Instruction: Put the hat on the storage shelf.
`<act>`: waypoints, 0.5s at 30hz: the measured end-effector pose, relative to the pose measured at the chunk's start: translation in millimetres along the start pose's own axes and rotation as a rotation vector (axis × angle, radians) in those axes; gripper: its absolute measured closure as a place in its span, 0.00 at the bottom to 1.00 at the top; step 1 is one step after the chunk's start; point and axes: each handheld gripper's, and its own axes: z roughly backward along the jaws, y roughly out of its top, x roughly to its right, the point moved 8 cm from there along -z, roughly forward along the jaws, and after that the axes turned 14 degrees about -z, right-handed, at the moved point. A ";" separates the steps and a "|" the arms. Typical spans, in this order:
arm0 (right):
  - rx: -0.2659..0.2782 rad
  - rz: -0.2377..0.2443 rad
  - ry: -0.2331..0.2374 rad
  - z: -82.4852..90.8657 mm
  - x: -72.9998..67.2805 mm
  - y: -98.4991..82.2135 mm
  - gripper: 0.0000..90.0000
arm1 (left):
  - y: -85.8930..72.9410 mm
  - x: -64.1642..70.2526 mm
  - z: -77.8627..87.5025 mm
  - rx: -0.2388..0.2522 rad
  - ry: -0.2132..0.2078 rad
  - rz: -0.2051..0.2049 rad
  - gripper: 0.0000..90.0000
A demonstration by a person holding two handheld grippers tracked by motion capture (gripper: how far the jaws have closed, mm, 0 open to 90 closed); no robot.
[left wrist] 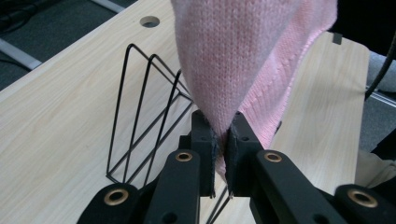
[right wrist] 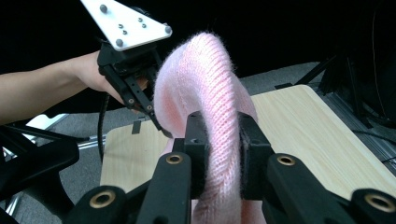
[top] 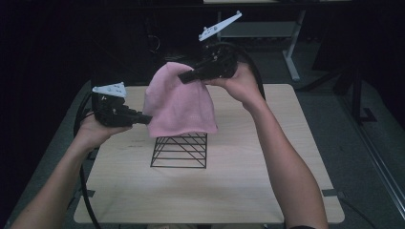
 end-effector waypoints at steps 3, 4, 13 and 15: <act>0.002 -0.004 0.005 -1.0 -0.4 -2.9 0.85 | -1.9 -0.6 -1.5 -0.011 0.001 -0.002 0.93; -0.003 -0.001 0.003 -2.2 -0.8 -4.8 0.85 | -2.9 -0.6 -2.4 -0.015 0.003 -0.003 0.93; -0.018 -0.001 0.018 -10.5 -2.6 -11.0 0.85 | -11.6 1.8 -6.0 -0.040 0.008 -0.008 0.93; -0.020 -0.005 0.023 -12.2 -3.0 -12.2 0.85 | -12.4 1.9 -6.6 -0.048 0.008 -0.014 0.93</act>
